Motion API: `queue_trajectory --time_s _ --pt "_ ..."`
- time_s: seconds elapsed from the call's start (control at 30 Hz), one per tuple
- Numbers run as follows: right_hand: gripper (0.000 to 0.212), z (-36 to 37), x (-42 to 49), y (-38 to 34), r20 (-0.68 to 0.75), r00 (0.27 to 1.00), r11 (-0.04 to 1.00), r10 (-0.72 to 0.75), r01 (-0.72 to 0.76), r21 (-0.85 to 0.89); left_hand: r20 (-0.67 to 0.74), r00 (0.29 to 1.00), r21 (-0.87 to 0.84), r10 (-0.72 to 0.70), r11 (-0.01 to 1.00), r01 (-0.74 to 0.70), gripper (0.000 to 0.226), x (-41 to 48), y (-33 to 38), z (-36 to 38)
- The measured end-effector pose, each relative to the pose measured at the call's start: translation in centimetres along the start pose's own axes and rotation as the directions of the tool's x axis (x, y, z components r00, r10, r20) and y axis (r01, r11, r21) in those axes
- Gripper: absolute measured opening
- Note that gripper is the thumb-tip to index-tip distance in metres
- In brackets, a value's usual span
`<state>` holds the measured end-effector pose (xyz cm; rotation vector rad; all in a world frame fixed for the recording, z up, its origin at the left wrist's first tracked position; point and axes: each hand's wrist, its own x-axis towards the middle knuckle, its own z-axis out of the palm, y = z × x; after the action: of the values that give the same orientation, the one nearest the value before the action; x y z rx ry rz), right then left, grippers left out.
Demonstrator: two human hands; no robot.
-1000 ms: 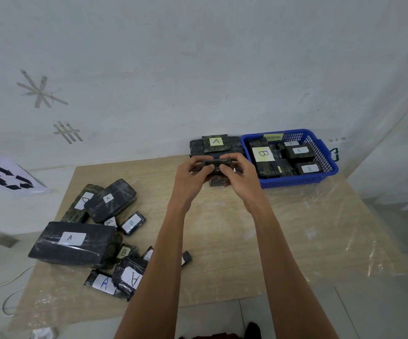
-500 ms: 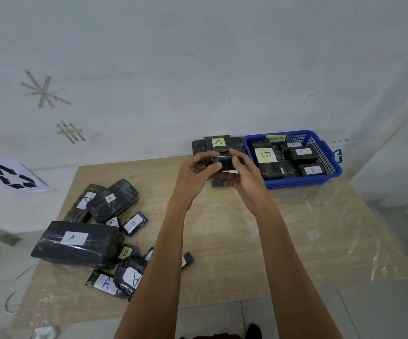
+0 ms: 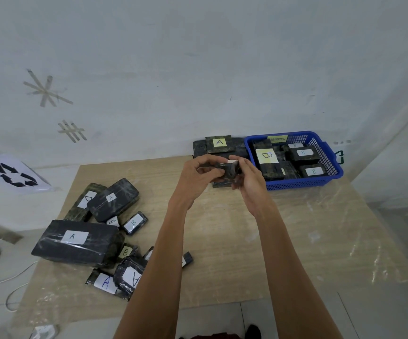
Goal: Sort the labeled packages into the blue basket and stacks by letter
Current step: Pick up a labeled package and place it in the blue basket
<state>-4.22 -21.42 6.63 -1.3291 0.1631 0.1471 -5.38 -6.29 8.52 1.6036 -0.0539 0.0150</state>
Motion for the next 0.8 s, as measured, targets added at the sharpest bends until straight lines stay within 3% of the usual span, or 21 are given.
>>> queue_trajectory --time_s 0.1,0.27,0.53,0.8 --pt "0.03 -0.31 0.05 0.11 0.015 0.999 0.999 -0.028 0.029 -0.043 -0.015 1.0 -0.002 -0.013 1.0 0.013 0.022 -0.2 -0.28 0.06" --pt "0.026 -0.41 -0.08 0.2 0.045 0.999 0.998 -0.021 0.018 0.06 -0.03 0.999 -0.028 -0.014 1.0 0.013 0.018 -0.3 -0.39 -0.03" --pt "0.026 -0.43 0.21 0.59 0.048 0.999 0.998 -0.009 0.006 0.063 -0.041 0.999 -0.034 -0.014 0.999 0.012 0.018 -0.23 -0.43 -0.17" --pt "0.026 -0.37 -0.01 0.51 -0.002 0.999 0.998 -0.039 0.039 0.041 -0.064 0.997 -0.041 -0.035 0.999 0.033 0.016 -0.16 -0.24 -0.09"
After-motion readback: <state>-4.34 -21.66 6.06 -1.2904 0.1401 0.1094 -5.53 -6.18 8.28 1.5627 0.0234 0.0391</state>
